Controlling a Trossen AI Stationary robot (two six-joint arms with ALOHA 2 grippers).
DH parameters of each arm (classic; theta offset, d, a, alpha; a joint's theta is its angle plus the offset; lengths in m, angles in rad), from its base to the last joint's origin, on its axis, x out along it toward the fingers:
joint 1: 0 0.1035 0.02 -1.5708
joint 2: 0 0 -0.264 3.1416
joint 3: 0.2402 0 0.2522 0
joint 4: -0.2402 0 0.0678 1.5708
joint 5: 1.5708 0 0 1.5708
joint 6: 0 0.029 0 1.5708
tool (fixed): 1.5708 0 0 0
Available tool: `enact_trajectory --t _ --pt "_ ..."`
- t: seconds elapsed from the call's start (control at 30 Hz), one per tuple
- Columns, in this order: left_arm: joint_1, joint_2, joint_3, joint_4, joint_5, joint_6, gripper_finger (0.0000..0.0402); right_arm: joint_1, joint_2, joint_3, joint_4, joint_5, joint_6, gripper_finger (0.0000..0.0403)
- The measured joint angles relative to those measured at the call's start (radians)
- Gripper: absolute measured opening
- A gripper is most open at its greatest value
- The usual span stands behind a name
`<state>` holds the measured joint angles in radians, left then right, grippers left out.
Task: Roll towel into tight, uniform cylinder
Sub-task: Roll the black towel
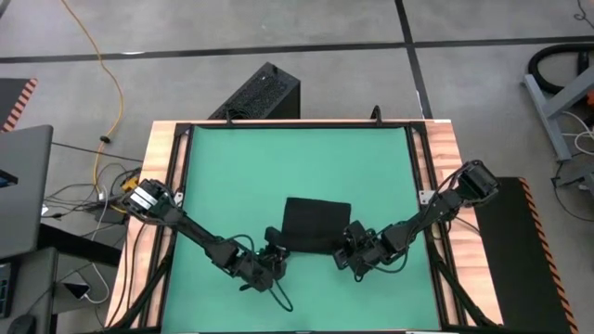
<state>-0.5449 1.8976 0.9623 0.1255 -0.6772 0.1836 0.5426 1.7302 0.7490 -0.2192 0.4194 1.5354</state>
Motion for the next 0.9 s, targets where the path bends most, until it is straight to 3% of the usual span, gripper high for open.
enact_trajectory --t 0.3,0.5,0.73,0.9 --pt "0.004 -0.097 0.000 -0.004 -0.009 0.060 0.0000 0.000 0.000 0.000 0.000 0.001 -0.003 0.0017" --pt "0.052 -0.098 -0.001 -0.009 0.124 0.015 0.0000 0.000 0.000 0.000 0.000 0.001 -0.002 0.0017" --pt "0.062 -0.097 -0.008 -0.002 0.109 0.040 0.0000 0.000 0.000 0.000 0.000 0.002 -0.003 0.0017" --pt "0.080 -0.096 -0.096 0.087 0.089 0.021 0.0000 0.000 0.000 0.000 0.001 0.002 -0.014 0.0017"
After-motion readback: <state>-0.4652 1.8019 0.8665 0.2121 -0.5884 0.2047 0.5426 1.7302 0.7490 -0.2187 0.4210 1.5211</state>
